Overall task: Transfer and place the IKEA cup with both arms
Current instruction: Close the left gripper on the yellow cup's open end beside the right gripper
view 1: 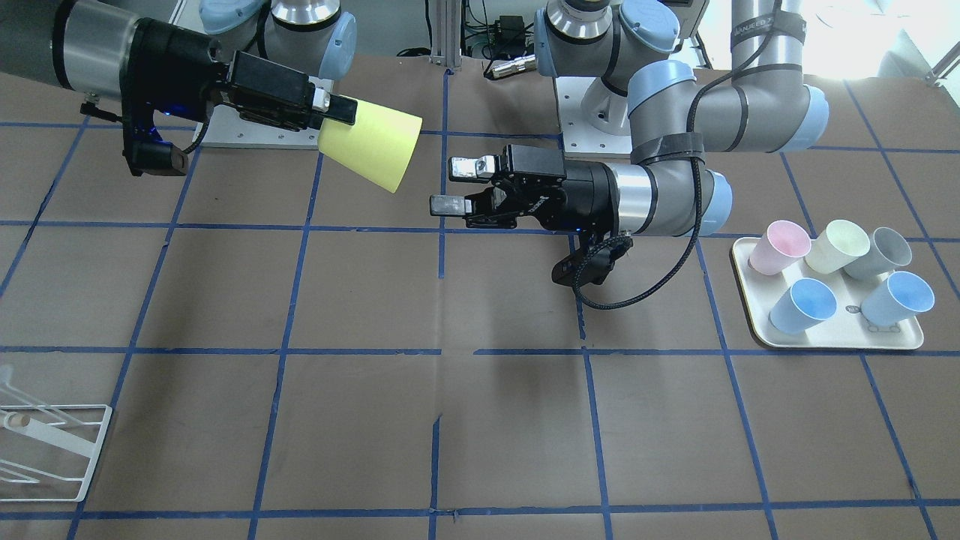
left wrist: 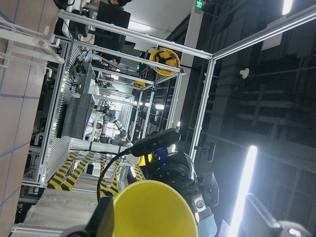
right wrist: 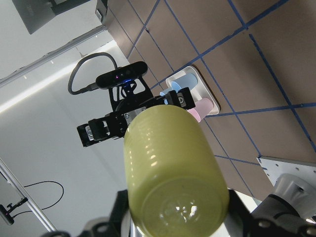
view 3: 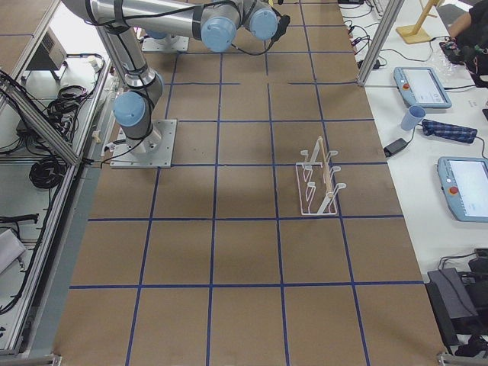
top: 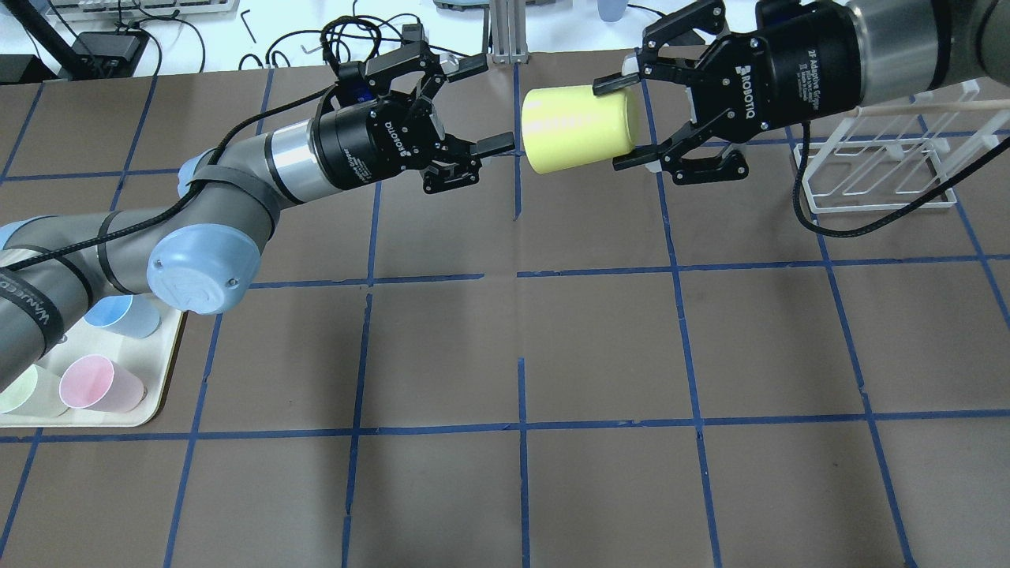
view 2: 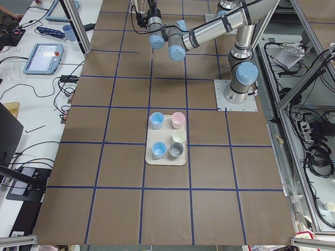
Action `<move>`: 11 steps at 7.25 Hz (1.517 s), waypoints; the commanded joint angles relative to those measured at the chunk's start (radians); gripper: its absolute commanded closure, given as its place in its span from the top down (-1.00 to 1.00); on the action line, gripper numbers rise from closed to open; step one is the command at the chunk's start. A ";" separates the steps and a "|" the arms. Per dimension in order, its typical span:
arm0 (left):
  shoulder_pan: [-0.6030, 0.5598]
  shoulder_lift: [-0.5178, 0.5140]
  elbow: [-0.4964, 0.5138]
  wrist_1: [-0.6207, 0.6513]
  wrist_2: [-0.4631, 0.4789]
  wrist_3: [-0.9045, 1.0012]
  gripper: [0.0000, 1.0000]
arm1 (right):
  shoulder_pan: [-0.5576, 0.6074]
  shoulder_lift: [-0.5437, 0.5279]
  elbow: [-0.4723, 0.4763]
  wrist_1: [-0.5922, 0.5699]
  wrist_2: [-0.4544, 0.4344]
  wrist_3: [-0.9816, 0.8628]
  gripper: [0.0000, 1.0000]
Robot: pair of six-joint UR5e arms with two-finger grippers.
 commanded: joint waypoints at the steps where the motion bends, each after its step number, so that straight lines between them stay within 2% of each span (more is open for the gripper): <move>1: -0.046 0.010 -0.010 0.006 -0.001 -0.001 0.82 | 0.007 0.043 -0.001 -0.056 0.011 0.002 0.02; 4: -0.047 0.005 -0.013 0.011 0.005 0.000 0.85 | 0.006 0.050 -0.014 -0.056 -0.070 0.006 0.03; 9: -0.047 -0.009 0.027 0.035 -0.004 0.000 0.82 | 0.006 0.044 -0.004 -0.053 -0.061 0.006 0.03; 11: -0.047 0.001 0.027 0.035 -0.004 0.002 0.72 | 0.006 0.039 -0.004 -0.053 -0.060 0.006 0.05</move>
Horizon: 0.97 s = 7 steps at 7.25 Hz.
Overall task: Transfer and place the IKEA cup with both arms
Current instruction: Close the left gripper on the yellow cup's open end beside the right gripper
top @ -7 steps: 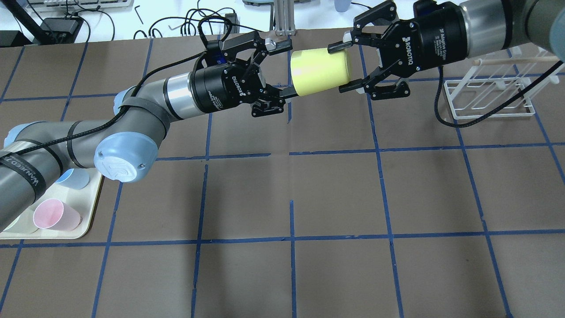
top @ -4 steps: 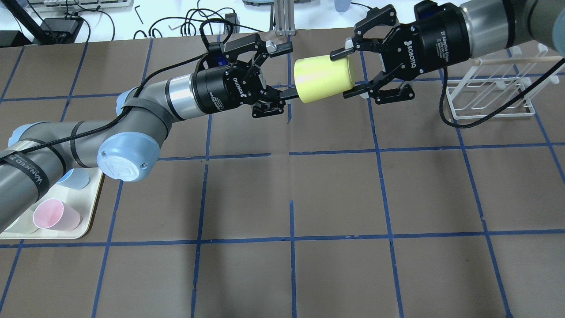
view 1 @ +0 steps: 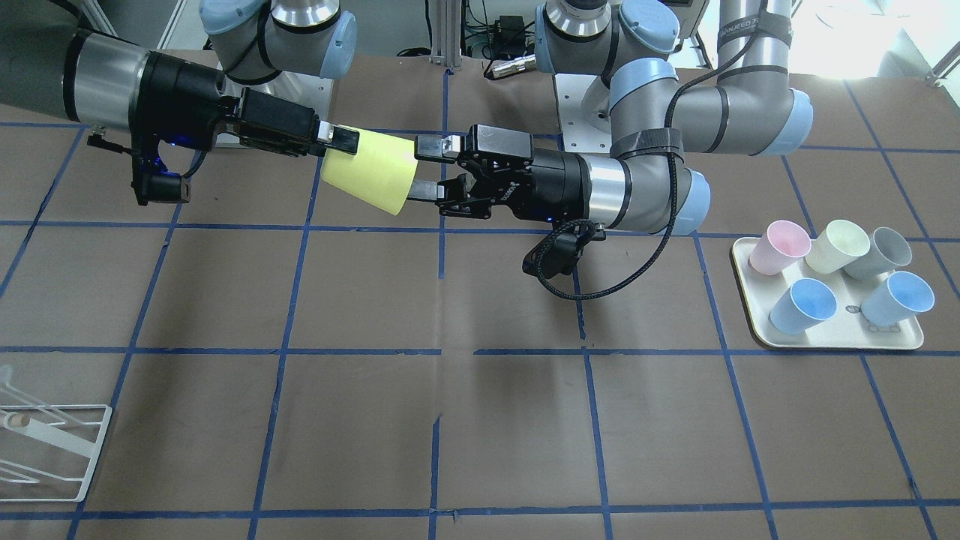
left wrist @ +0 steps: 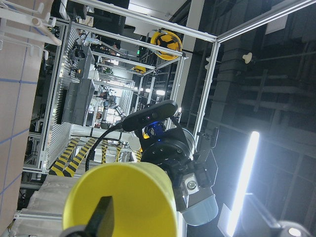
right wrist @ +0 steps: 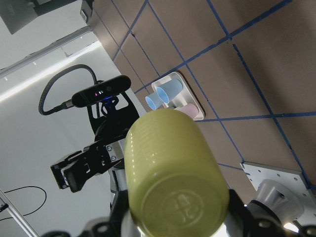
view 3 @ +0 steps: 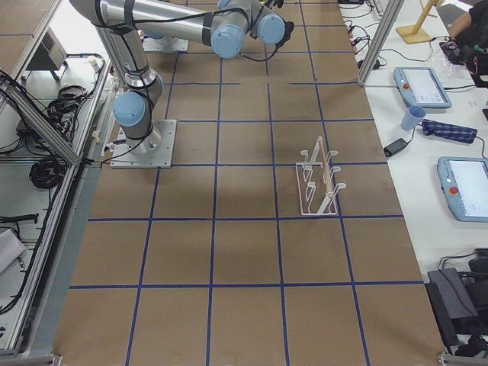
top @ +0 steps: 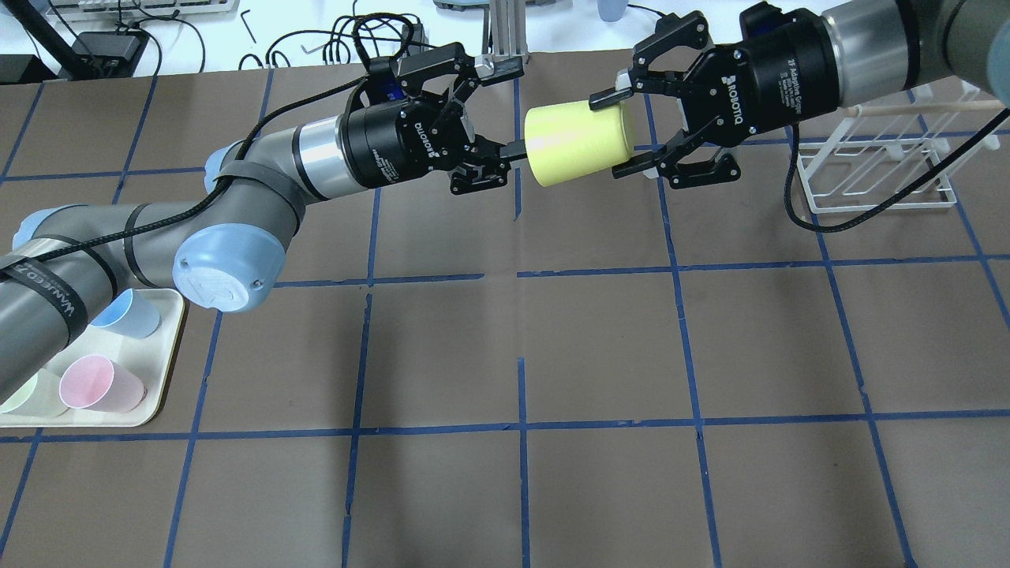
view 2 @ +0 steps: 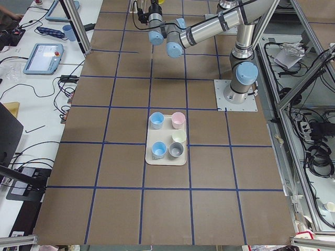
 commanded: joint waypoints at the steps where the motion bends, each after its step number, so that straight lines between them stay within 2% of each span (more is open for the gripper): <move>1: 0.000 0.006 0.001 0.002 -0.002 0.007 0.50 | 0.000 -0.002 0.000 0.000 0.001 0.000 0.05; 2: -0.003 0.000 -0.002 0.002 -0.035 0.012 0.12 | 0.000 -0.002 0.000 0.000 0.001 0.000 0.05; 6: -0.006 0.007 -0.009 0.002 -0.052 0.015 0.09 | 0.000 -0.012 -0.008 0.000 0.001 0.000 0.11; 7: -0.006 0.003 -0.007 0.002 -0.052 0.027 -0.04 | 0.000 -0.022 -0.006 0.000 0.001 0.002 0.17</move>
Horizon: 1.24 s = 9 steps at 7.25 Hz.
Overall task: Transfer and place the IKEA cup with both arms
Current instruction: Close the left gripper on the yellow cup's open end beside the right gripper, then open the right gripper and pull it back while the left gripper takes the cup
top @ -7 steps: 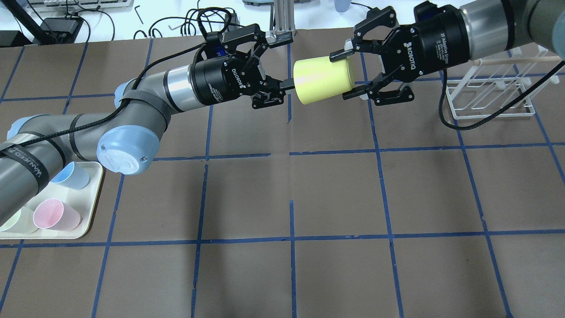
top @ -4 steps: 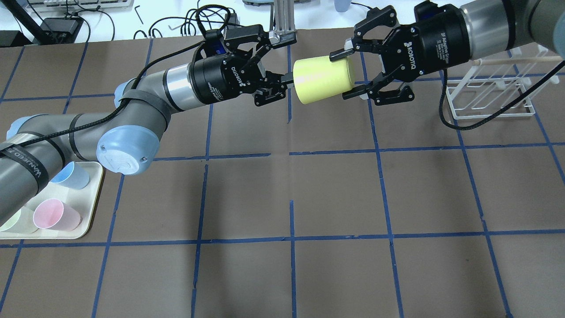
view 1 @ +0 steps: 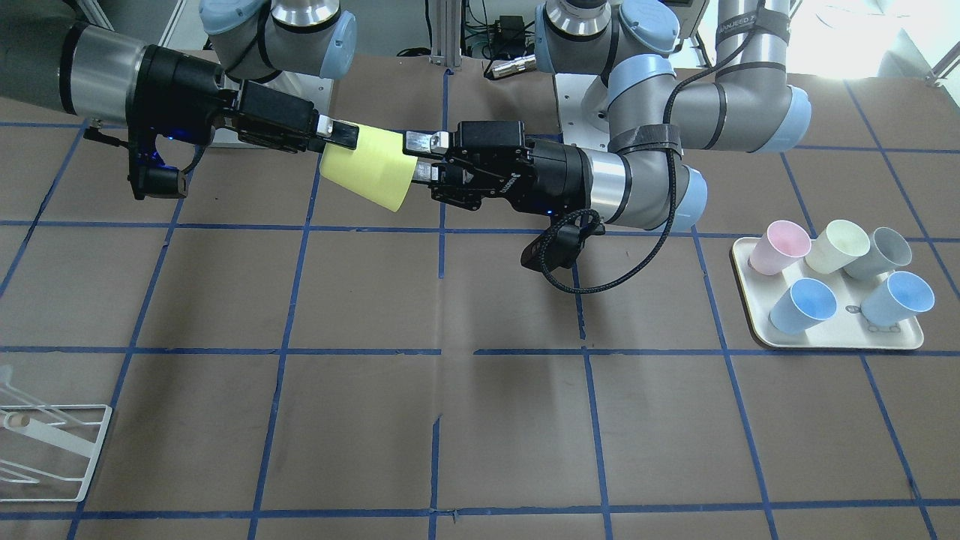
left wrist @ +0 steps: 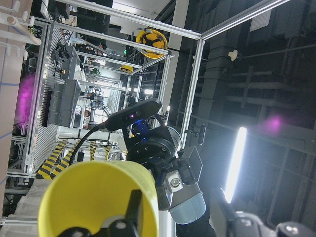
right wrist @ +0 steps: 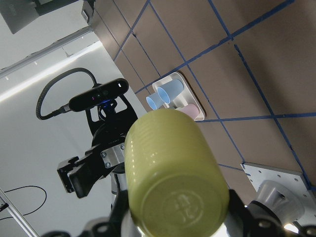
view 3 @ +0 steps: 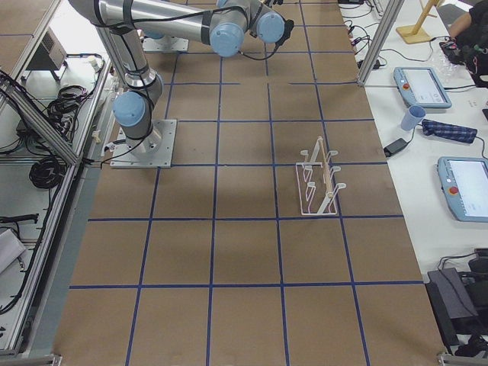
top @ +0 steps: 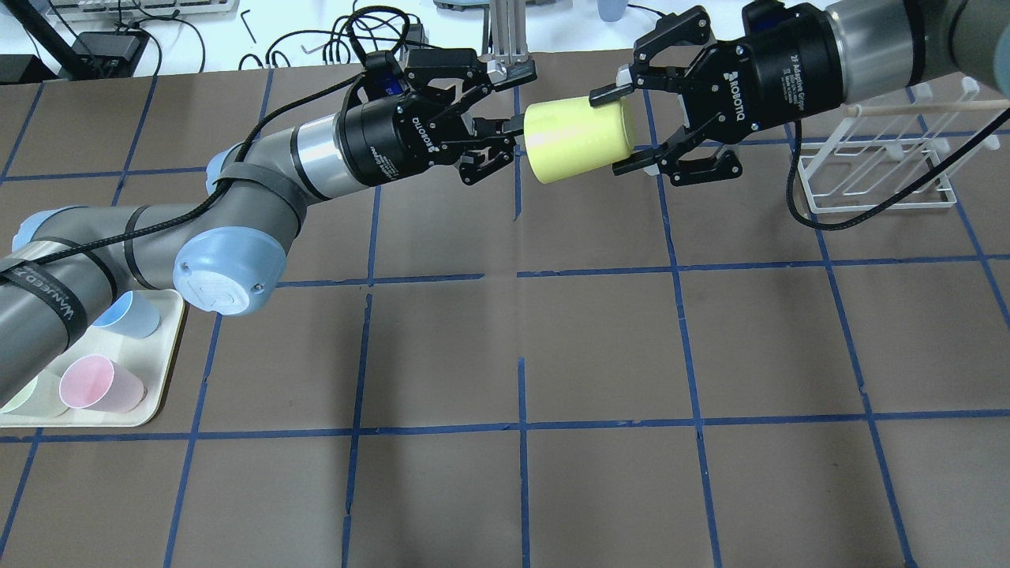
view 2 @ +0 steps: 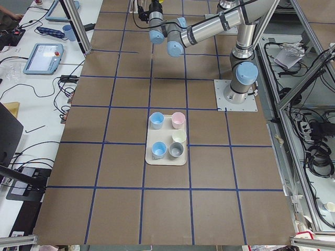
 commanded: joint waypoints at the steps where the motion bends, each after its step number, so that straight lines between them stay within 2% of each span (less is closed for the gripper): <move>1: 0.000 0.001 0.000 0.000 0.000 0.012 -0.27 | 0.000 -0.019 -0.002 0.000 -0.002 0.001 0.18; 2: 0.000 0.001 0.000 0.000 0.000 0.012 -0.73 | 0.000 -0.022 -0.002 0.002 -0.002 0.010 0.19; 3: 0.000 0.001 0.000 0.000 0.000 0.010 -1.00 | 0.000 -0.026 0.001 0.002 -0.002 0.012 0.22; 4: 0.000 0.004 -0.001 0.000 0.000 0.012 -1.00 | 0.000 -0.027 0.001 0.000 -0.003 0.013 0.30; 5: 0.000 0.012 -0.001 0.000 0.000 0.012 -1.00 | 0.000 -0.028 0.001 0.002 -0.002 0.016 0.70; 6: 0.000 0.010 -0.001 0.000 0.000 0.012 -1.00 | 0.000 -0.030 -0.002 0.002 -0.005 0.024 1.00; 9: 0.000 0.016 -0.001 0.000 0.000 0.013 -1.00 | 0.000 -0.028 -0.003 0.000 -0.005 0.024 1.00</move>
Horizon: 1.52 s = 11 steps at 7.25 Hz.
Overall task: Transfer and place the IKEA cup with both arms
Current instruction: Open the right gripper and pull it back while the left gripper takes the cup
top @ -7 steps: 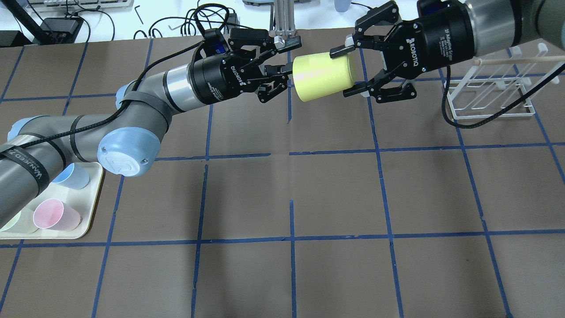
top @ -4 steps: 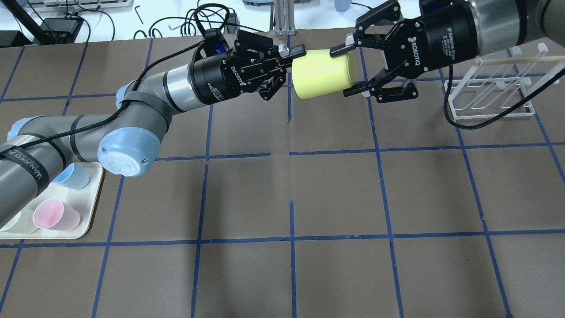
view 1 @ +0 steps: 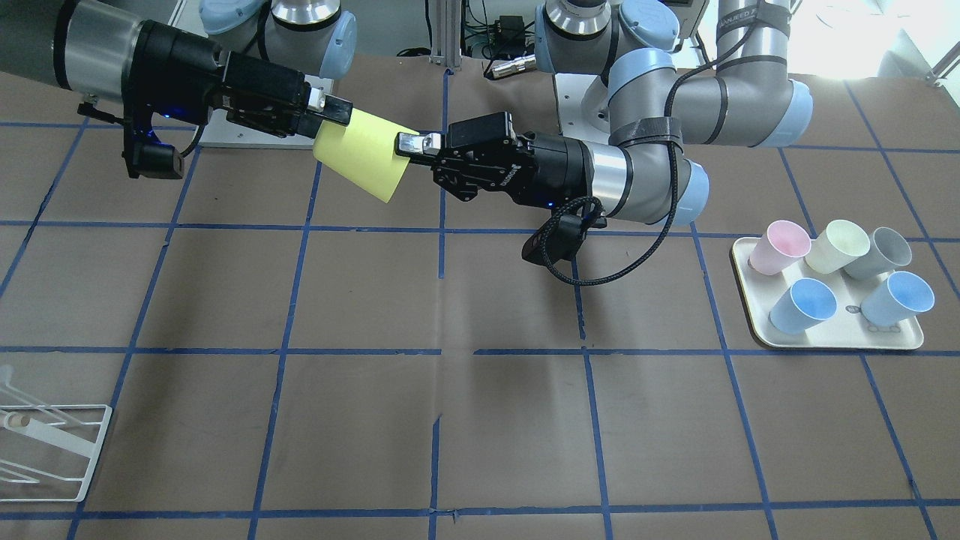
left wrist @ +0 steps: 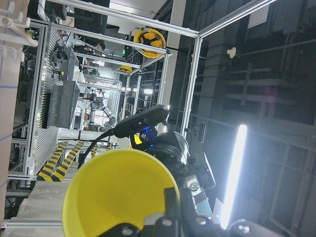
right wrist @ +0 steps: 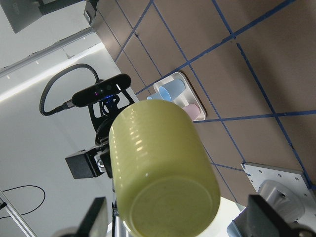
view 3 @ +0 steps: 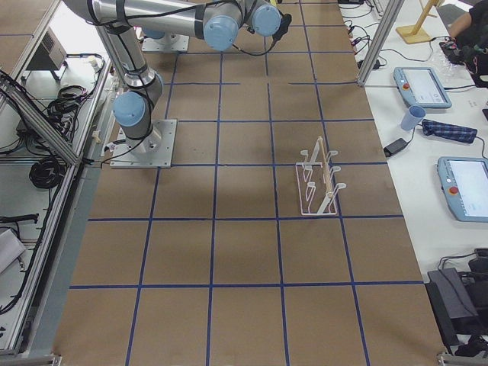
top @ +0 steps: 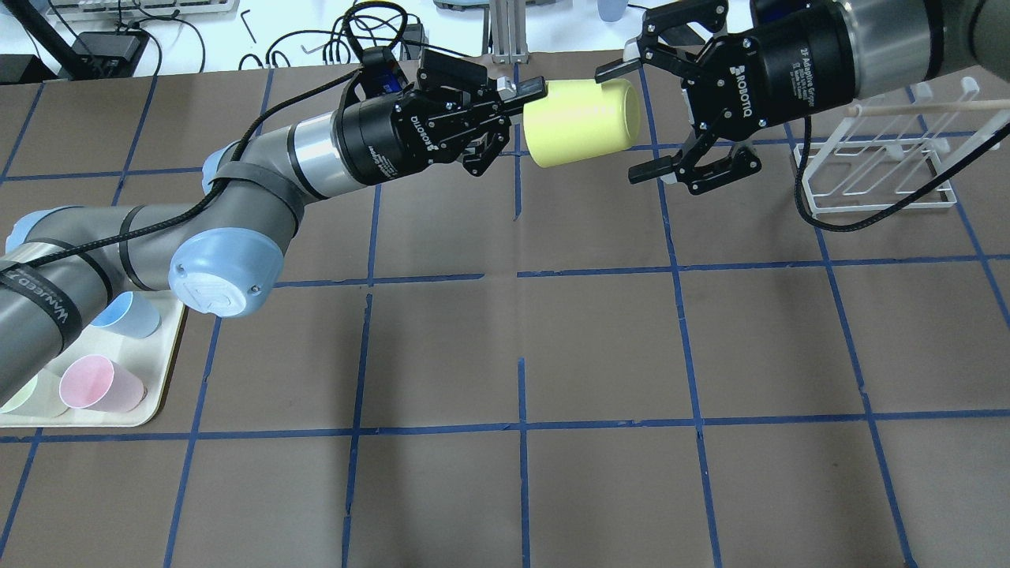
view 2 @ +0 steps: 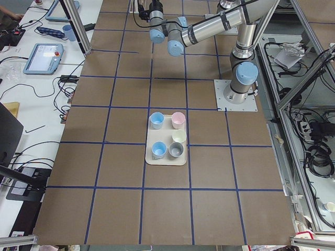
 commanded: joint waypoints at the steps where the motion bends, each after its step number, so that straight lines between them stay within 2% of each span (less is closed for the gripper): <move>1: 0.000 0.007 0.000 0.000 0.011 0.004 -1.00 | 0.000 0.000 -0.001 0.000 -0.001 0.002 1.00; 2: 0.003 0.010 0.008 0.000 0.059 0.007 -1.00 | 0.000 0.000 -0.006 0.000 -0.010 0.003 1.00; 3: 0.014 0.013 0.017 0.000 0.184 0.004 -1.00 | 0.000 0.000 -0.006 0.000 -0.012 0.003 1.00; 4: 0.018 0.027 0.023 0.000 0.219 0.003 -1.00 | 0.000 0.000 -0.006 0.000 -0.012 0.003 1.00; 5: 0.047 0.048 0.044 -0.002 0.298 -0.006 -1.00 | 0.000 0.002 -0.006 0.000 -0.013 0.003 1.00; 6: 0.076 0.065 0.076 -0.009 0.415 -0.019 -1.00 | 0.000 0.003 -0.006 -0.008 -0.064 0.002 1.00; 7: 0.092 0.070 0.093 -0.002 0.534 -0.017 -1.00 | 0.000 0.002 -0.006 -0.038 -0.189 0.003 1.00; 8: 0.110 0.070 0.113 0.009 0.722 -0.017 -1.00 | 0.000 0.002 -0.006 -0.064 -0.301 0.003 1.00; 9: 0.129 0.068 0.158 0.043 0.944 -0.017 -1.00 | 0.000 0.002 -0.006 -0.100 -0.426 0.003 1.00; 10: 0.146 0.067 0.219 0.043 1.195 -0.011 -1.00 | 0.000 0.002 -0.001 -0.179 -0.587 0.023 1.00; 11: 0.176 0.055 0.286 0.022 1.406 -0.005 -1.00 | 0.000 0.003 -0.003 -0.201 -0.738 0.080 1.00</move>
